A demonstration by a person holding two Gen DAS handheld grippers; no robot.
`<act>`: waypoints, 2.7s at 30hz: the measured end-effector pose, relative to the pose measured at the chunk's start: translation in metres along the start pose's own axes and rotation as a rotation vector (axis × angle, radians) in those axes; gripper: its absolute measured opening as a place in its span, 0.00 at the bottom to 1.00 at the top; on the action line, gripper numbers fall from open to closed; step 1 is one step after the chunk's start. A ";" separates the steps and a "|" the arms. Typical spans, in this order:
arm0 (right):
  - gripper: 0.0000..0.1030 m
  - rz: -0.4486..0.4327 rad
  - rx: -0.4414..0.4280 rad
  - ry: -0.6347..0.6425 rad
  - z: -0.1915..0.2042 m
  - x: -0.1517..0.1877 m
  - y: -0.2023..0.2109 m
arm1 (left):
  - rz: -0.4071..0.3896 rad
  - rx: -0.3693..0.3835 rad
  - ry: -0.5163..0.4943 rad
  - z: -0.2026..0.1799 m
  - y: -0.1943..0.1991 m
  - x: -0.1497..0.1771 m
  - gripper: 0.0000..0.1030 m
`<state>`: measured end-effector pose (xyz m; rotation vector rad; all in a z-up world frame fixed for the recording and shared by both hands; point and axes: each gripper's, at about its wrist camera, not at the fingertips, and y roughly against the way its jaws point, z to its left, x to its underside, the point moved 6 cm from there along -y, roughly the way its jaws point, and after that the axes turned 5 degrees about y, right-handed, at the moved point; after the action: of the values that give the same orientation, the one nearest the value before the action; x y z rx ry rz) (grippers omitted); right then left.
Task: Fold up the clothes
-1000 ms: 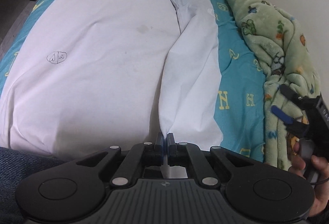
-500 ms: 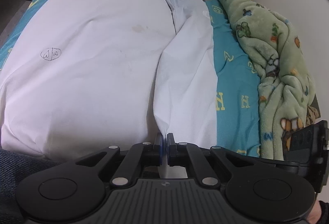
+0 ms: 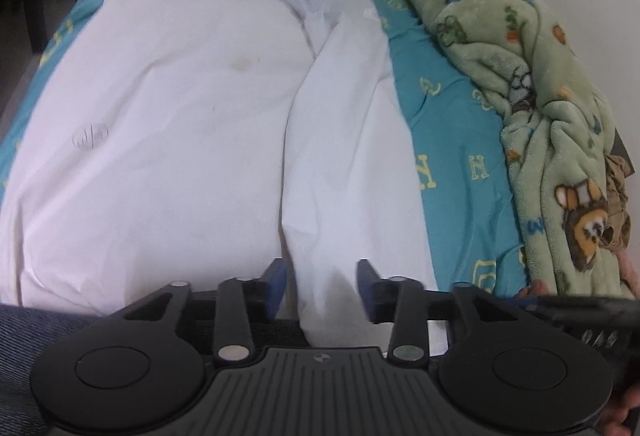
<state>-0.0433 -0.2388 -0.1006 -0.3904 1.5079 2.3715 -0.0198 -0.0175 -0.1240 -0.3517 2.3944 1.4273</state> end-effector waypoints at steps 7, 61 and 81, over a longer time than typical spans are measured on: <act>0.80 -0.327 0.074 0.037 0.013 -0.072 0.061 | -0.146 -0.003 0.016 -0.017 0.030 -0.037 0.74; 0.80 -0.750 0.274 0.167 -0.056 -0.160 -0.017 | -0.434 -0.272 -0.148 -0.027 -0.012 -0.160 1.00; 0.70 -0.465 0.184 0.371 0.015 -0.181 -0.087 | -0.502 -0.210 -0.162 0.007 0.083 -0.106 1.00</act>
<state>0.1558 -0.2093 -0.0968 -1.0528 1.5564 1.8501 0.0472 0.0321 -0.0186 -0.7919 1.8535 1.3993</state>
